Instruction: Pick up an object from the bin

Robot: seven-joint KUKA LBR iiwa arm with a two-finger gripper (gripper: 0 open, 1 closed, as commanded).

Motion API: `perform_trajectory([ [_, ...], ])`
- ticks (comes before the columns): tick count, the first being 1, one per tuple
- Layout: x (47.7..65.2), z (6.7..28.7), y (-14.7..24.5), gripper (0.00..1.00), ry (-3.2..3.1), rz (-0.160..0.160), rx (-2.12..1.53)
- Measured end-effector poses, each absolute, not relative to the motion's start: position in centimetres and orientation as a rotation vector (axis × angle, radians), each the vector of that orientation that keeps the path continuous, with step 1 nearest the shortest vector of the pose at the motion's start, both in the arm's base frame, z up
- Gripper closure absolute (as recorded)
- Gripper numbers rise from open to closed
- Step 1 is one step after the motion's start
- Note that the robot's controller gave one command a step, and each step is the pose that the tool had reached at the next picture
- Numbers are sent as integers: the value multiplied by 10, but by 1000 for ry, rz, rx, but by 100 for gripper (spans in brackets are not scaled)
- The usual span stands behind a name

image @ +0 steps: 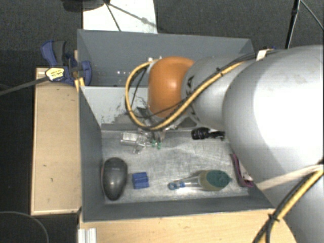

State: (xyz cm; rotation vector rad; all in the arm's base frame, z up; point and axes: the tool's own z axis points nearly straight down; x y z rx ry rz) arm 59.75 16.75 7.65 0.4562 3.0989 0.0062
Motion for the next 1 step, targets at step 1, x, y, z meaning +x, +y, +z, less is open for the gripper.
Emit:
perform_trajectory([
  [1, 598, 79, 168, 100, 3103, 5, 459],
])
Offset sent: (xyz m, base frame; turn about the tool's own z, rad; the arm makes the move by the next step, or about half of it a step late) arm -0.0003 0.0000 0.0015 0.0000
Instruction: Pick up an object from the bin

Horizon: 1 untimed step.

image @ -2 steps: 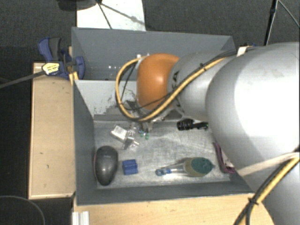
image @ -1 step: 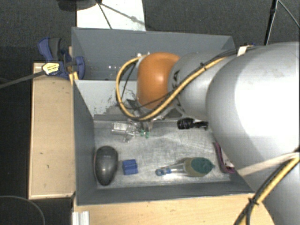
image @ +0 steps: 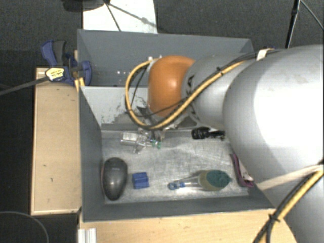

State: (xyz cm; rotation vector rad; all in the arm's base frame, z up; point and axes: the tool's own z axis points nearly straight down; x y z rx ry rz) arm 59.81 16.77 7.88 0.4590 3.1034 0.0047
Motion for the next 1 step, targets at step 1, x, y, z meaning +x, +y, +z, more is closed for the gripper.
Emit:
perform_trajectory([
  [1, 600, 109, 168, 100, 3102, 6, 459],
])
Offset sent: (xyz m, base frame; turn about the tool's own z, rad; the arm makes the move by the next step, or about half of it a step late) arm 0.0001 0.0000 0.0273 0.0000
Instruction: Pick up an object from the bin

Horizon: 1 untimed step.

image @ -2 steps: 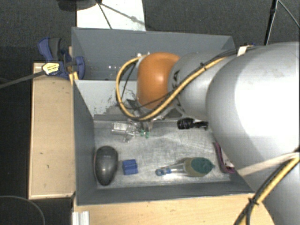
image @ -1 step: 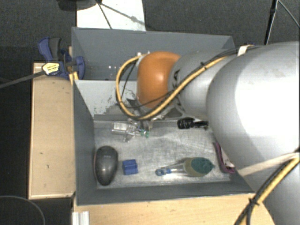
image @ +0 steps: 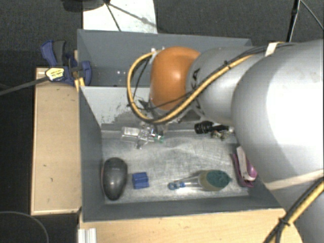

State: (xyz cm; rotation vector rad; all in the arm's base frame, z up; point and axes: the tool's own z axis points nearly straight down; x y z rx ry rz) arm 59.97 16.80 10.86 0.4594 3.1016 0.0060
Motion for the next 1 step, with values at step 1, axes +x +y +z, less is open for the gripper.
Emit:
perform_trajectory([
  [1, 602, 153, 168, 100, 3101, 6, 457],
])
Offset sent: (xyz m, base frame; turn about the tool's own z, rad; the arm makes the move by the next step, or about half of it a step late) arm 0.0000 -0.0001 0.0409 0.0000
